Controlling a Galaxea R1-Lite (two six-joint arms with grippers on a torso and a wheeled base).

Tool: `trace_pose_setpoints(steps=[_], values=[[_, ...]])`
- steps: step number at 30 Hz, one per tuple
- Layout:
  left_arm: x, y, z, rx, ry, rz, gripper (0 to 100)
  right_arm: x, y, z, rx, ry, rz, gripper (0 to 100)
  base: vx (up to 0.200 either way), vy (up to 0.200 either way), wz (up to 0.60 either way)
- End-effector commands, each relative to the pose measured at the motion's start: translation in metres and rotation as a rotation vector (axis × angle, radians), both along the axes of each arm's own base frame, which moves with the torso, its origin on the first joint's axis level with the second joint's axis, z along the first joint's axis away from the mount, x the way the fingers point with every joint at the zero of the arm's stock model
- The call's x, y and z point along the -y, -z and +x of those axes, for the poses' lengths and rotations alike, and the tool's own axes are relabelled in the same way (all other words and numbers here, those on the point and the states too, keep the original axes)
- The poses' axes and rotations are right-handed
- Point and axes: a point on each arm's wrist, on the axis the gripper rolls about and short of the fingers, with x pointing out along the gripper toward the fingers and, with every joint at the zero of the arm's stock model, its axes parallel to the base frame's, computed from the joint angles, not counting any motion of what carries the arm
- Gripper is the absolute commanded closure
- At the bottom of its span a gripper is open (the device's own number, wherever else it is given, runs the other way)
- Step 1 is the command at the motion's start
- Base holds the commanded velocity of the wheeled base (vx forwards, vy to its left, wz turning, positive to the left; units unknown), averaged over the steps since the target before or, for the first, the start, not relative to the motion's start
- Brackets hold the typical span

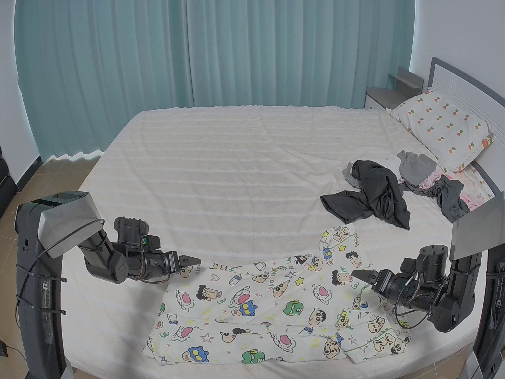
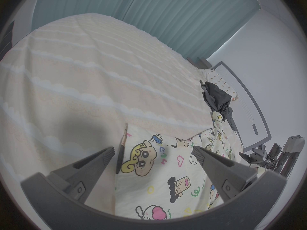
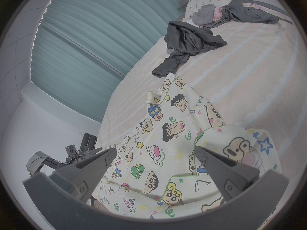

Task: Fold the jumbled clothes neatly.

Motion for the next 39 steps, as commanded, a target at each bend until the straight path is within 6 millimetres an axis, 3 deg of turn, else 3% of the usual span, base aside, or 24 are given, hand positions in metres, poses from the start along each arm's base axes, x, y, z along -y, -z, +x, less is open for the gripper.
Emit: trace_pose_setpoints(steps=[1,5,6,14,15,17,21,26,27,39], values=[[0.007,0.004,0.007,-0.006,0.016,0.000,0,-0.001,0.000,0.001,0.009,-0.002,0.002,0,0.000,0.000,0.00],[0.010,0.006,0.011,0.000,0.021,-0.001,0,0.000,-0.001,0.002,0.015,0.000,0.000,0,0.000,0.000,0.00],[0.011,0.006,0.012,0.001,0.019,-0.003,100,0.001,-0.001,0.004,0.023,0.004,0.002,0,0.000,0.000,0.00],[0.010,0.008,0.015,0.004,0.010,-0.004,100,0.000,-0.016,0.012,0.107,0.001,0.000,0,0.000,0.000,0.00],[0.010,0.007,0.016,-0.003,-0.009,-0.021,100,-0.003,-0.020,0.028,0.154,-0.006,-0.006,0,0.000,0.000,0.00],[0.010,0.007,0.017,-0.003,-0.012,-0.025,100,-0.004,-0.022,0.043,0.171,-0.003,-0.013,0,0.000,0.000,0.00],[0.008,0.004,0.021,0.012,-0.070,-0.022,100,-0.002,-0.026,0.086,0.124,0.017,-0.033,0,0.000,0.000,0.00],[0.010,0.001,0.029,0.060,-0.148,-0.066,100,0.007,-0.008,0.115,0.091,0.050,-0.038,0,0.000,0.000,0.00],[0.011,0.001,0.031,0.094,-0.170,-0.082,100,0.010,0.003,0.122,0.080,0.054,-0.049,0,0.000,0.000,0.00],[0.012,0.005,0.034,0.159,-0.260,-0.046,100,0.030,0.032,0.135,0.044,0.056,-0.136,0,0.000,0.000,0.00]])
